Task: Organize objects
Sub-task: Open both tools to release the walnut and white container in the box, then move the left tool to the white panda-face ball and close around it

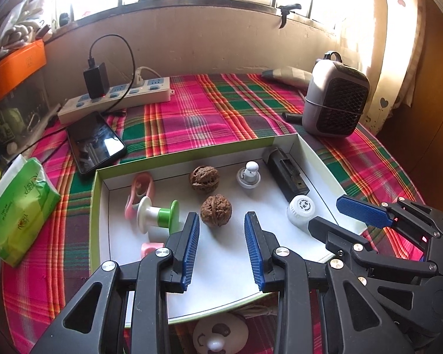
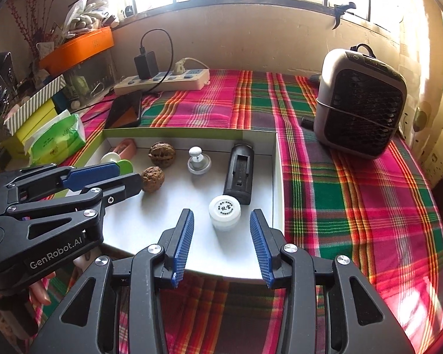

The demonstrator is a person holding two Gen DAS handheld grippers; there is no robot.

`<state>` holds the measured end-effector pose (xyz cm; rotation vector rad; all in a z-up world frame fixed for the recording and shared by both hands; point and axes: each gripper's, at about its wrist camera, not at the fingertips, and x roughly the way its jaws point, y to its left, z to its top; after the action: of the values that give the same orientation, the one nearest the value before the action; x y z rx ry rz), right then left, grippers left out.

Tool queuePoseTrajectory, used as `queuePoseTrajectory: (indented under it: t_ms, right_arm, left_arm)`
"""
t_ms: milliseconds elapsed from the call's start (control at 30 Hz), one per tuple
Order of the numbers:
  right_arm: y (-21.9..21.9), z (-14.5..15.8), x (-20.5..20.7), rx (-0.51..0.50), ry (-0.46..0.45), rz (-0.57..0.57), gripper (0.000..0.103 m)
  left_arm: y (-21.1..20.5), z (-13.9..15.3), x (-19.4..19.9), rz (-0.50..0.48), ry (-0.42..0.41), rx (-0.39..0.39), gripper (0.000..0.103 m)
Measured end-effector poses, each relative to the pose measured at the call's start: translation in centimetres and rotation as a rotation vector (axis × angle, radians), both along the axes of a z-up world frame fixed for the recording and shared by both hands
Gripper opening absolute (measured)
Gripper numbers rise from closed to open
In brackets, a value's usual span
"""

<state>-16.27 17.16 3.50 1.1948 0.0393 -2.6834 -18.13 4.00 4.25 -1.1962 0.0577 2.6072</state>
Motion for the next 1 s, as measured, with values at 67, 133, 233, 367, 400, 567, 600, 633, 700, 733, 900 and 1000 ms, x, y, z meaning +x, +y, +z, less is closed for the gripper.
queuePoseTrajectory:
  t_ms: [67, 133, 233, 367, 400, 567, 600, 633, 700, 733, 900, 1000]
  right_arm:
    - [-0.1, 0.2, 0.4, -0.004, 0.006, -0.002, 0.041]
    - [-0.1, 0.4, 0.8, -0.007, 0.013, -0.002, 0.041]
    - [-0.2, 0.5, 1.4, -0.010, 0.018, 0.001, 0.041]
    - [-0.2, 0.7, 2.4, -0.018, 0.031, 0.003, 0.041]
    - [-0.2, 0.7, 2.7, -0.020, 0.033, 0.004, 0.041]
    - [-0.1, 0.5, 3.8, -0.030, 0.037, 0.005, 0.041]
    - [-0.1, 0.5, 4.0, -0.031, 0.038, 0.007, 0.041]
    - [-0.1, 0.5, 4.2, -0.030, 0.039, 0.008, 0.041]
    - [-0.2, 0.5, 4.6, -0.031, 0.042, 0.012, 0.041]
    - [-0.3, 0.4, 4.7, -0.030, 0.042, 0.014, 0.041]
    - [-0.5, 0.2, 5.5, -0.028, 0.043, 0.019, 0.041]
    - [-0.5, 0.0, 6.0, -0.027, 0.044, 0.025, 0.041]
  left_arm:
    - [-0.1, 0.3, 0.6, 0.001, 0.013, -0.009, 0.030]
    - [-0.2, 0.6, 1.2, 0.005, 0.025, -0.008, 0.030]
    - [-0.4, 0.9, 2.0, 0.008, 0.035, -0.004, 0.030]
    - [-0.7, 1.0, 3.4, 0.010, 0.049, -0.007, 0.030]
    - [-0.7, 1.0, 3.7, 0.012, 0.049, -0.005, 0.030]
    - [-1.2, 0.8, 5.1, 0.025, 0.055, -0.004, 0.030]
    - [-1.2, 0.8, 5.4, 0.026, 0.054, -0.005, 0.030]
    - [-1.2, 0.7, 5.6, 0.025, 0.055, -0.008, 0.030]
    - [-1.2, 0.6, 6.1, 0.026, 0.059, -0.019, 0.030]
    - [-1.3, 0.6, 6.3, 0.027, 0.063, -0.022, 0.030]
    - [-1.5, 0.3, 7.4, 0.035, 0.061, -0.023, 0.030]
    - [-1.6, 0.1, 8.0, 0.044, 0.067, -0.035, 0.030]
